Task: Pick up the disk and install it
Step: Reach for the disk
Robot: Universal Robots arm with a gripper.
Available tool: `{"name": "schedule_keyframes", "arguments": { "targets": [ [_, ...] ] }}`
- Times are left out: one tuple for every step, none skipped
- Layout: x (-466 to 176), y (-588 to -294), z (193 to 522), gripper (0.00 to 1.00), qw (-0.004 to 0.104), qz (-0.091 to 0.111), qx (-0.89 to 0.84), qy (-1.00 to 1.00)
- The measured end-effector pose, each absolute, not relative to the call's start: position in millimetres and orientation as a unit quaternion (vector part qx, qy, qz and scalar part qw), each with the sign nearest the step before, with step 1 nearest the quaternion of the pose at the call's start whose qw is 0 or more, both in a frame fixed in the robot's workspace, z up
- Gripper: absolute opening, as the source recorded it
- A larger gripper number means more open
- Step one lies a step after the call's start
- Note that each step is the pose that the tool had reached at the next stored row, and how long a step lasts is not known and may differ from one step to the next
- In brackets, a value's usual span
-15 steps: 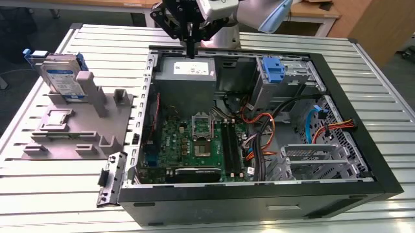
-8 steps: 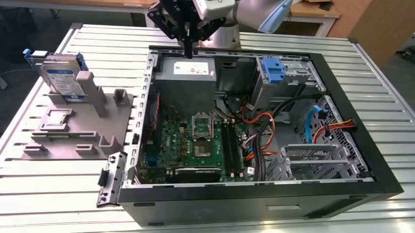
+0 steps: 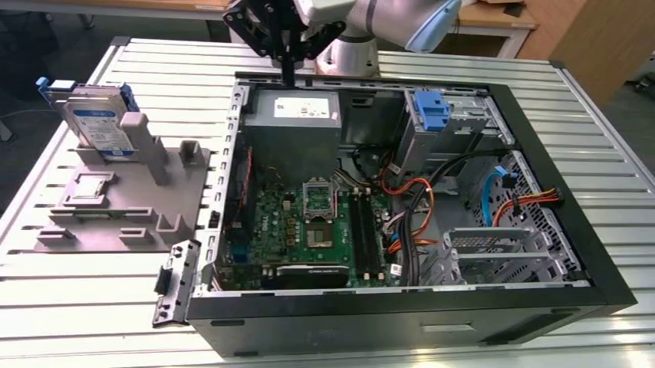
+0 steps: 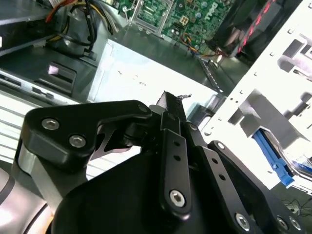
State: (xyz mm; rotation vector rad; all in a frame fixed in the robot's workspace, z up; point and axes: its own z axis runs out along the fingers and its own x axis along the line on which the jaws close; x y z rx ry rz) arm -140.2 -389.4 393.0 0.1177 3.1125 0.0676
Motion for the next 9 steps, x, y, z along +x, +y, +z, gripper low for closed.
{"name": "schedule_keyframes", "arguments": {
  "targets": [
    [-144.0, -389.1, 392.8, 0.10, 0.013, 0.022, 0.038, 0.999],
    [-147.5, -389.0, 392.7, 0.10, 0.013, 0.022, 0.038, 0.999],
    [-150.2, -388.9, 392.6, 0.10, 0.013, 0.022, 0.038, 0.999],
    [-151.4, -388.9, 392.5, 0.10, 0.013, 0.022, 0.038, 0.999],
    [-151.5, -388.9, 392.5, 0.10, 0.013, 0.022, 0.038, 0.999],
    [-151.5, -388.9, 392.5, 0.10, 0.013, 0.022, 0.038, 0.999],
    [-151.6, -388.9, 392.5, 0.10, 0.013, 0.022, 0.038, 0.999],
    [-151.6, -388.9, 392.5, 0.10, 0.013, 0.022, 0.038, 0.999],
    [-151.6, -388.9, 392.5, 0.10, 0.013, 0.022, 0.038, 0.999]
  ]
}}
